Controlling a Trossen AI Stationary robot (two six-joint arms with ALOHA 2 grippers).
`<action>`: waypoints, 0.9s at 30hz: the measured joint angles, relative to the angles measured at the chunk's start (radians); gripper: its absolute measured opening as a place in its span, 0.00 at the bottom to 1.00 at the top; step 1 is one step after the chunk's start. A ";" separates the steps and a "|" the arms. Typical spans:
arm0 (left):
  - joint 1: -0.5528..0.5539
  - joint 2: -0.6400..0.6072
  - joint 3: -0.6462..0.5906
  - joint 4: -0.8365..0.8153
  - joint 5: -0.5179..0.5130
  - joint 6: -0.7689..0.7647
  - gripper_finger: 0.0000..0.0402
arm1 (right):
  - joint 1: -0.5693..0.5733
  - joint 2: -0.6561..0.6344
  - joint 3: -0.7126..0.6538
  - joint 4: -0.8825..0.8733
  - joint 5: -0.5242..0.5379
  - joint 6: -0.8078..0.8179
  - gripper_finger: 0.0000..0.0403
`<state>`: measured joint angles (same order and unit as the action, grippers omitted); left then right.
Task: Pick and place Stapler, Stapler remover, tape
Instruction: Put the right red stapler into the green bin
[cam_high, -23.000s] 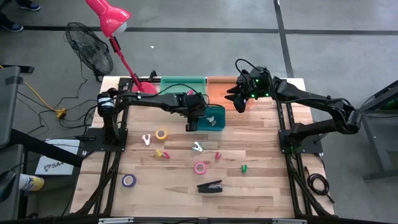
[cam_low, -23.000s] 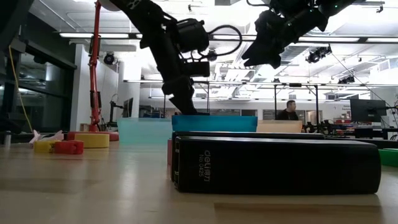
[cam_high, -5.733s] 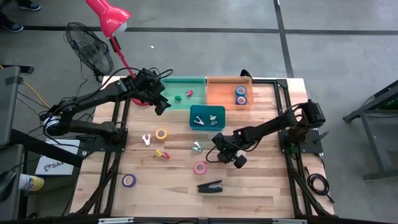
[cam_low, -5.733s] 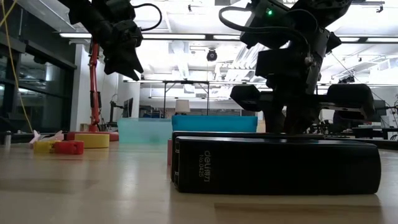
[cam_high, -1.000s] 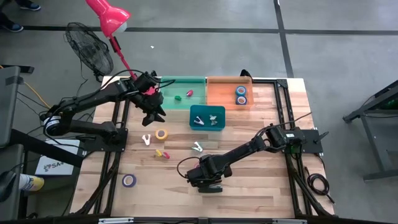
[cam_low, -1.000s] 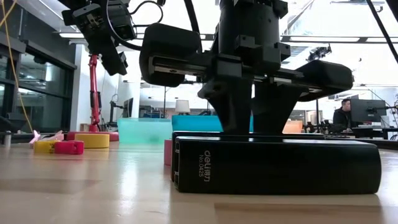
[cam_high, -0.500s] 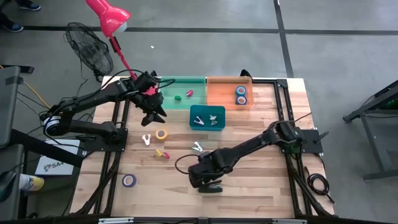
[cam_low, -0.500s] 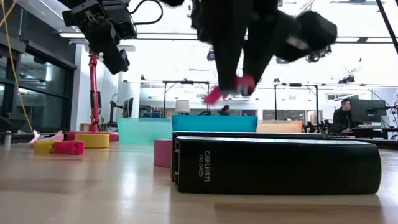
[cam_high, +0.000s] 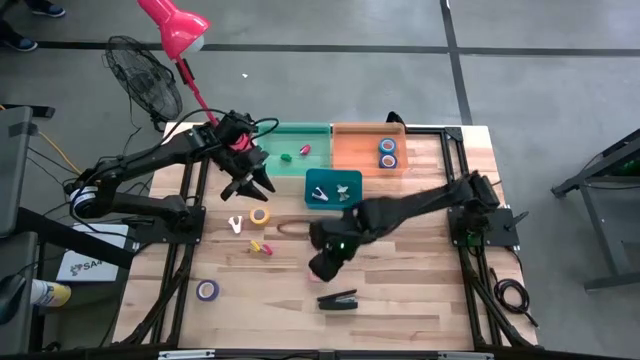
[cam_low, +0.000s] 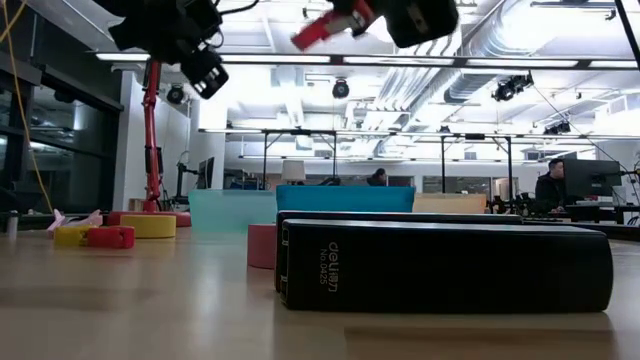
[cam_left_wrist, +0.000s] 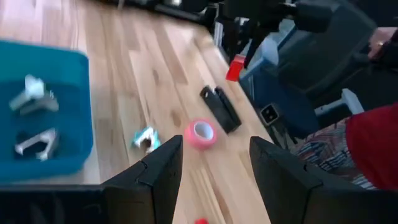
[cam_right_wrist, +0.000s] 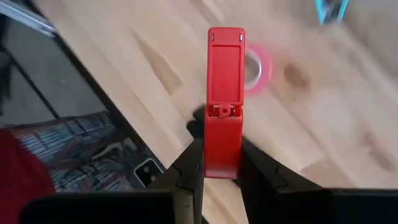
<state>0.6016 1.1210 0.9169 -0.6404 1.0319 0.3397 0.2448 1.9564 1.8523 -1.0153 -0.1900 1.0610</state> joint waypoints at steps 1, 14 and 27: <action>0.000 0.000 0.000 0.018 0.008 0.000 0.46 | -0.012 -0.016 0.000 -0.001 0.000 -0.030 0.16; -0.126 -0.008 0.000 0.426 -0.111 0.080 0.46 | -0.221 -0.157 0.000 0.018 -0.030 -0.371 0.16; -0.340 -0.007 0.000 0.584 -0.523 0.200 0.46 | -0.334 -0.166 0.000 0.115 -0.293 -0.556 0.17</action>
<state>0.2617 1.1137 0.9169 -0.0563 0.5090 0.5399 -0.0890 1.7908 1.8523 -0.9000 -0.4829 0.5050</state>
